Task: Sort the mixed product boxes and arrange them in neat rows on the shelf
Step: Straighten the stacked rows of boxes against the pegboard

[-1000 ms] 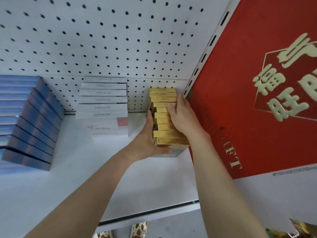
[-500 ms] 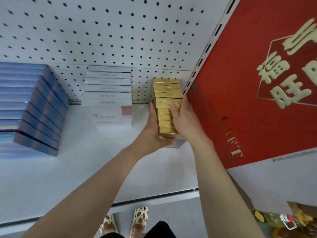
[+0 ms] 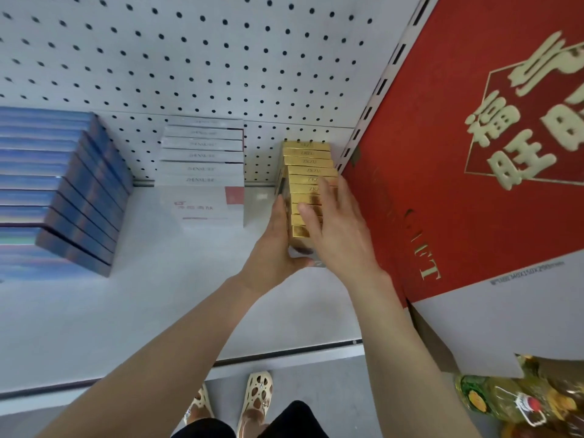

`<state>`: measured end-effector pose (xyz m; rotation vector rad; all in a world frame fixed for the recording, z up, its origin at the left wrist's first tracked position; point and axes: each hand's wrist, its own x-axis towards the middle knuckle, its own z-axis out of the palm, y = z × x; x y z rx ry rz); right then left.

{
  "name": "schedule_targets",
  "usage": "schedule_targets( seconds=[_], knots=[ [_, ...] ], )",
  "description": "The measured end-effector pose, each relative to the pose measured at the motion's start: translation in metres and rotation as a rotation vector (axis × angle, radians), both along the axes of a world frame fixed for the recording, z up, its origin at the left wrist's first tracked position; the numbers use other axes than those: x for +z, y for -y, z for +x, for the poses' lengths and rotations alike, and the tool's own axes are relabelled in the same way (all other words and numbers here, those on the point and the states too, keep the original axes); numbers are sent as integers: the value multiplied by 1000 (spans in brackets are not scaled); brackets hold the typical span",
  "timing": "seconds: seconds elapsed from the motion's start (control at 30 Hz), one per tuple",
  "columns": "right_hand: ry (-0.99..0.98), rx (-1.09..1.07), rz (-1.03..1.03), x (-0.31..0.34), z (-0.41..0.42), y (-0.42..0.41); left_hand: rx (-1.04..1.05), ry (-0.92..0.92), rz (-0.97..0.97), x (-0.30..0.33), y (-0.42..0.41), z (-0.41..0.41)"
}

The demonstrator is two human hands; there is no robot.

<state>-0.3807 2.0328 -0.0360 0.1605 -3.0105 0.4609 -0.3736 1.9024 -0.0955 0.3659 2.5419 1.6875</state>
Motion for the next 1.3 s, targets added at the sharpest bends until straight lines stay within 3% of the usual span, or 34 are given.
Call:
schedule_targets(
  seconds=[0.27, 0.47, 0.53, 0.7, 0.77, 0.9, 1.0, 1.3],
  knots=[
    [-36, -43, 106, -8, -4, 11, 113, -2, 28, -7, -9, 5],
    [-21, -73, -5, 5, -31, -1, -43, 117, -31, 9, 7, 2],
    [10, -48, -33, 10, -47, -3, -64, 83, -45, 18, 12, 3],
    [71, 7, -49, 14, -87, 1, -127, 107, 113, 50, 14, 1],
    [77, -3, -43, 15, -93, -2, -48, 163, 218, 56, 13, -9],
    [116, 21, -51, 8, -96, -4, 108, 144, 184, 63, 4, -45],
    [128, 22, -65, 4, -100, -5, 183, 229, 209, 65, -5, -68],
    [115, 28, -74, -2, -103, -9, 200, 239, 185, 37, -11, -82]
  ],
)
